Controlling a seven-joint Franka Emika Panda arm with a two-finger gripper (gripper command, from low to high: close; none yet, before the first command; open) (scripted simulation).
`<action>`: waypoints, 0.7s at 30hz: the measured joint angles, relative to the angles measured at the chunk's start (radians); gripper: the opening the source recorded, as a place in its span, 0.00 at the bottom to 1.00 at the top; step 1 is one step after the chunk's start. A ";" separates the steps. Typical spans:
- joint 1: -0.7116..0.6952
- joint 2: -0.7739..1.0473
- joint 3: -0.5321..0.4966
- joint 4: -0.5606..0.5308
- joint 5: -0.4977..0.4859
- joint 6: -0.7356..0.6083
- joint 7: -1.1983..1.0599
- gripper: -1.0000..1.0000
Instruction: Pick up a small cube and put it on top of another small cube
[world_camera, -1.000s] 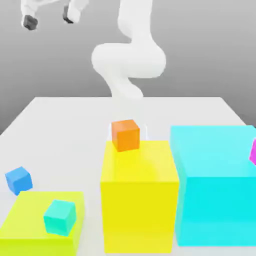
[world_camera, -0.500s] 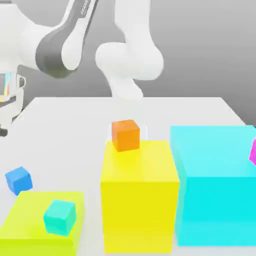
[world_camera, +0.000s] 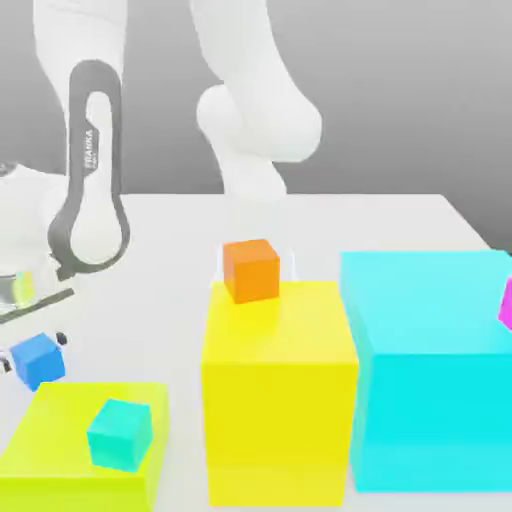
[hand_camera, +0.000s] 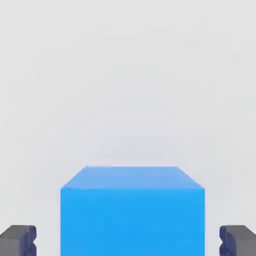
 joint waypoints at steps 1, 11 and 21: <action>0.000 0.000 0.000 0.000 0.000 0.001 0.000 0.00; 0.030 -0.188 -0.033 -0.029 -0.063 -0.158 0.048 0.00; 0.419 -0.329 0.178 0.215 -0.103 -0.540 0.138 0.00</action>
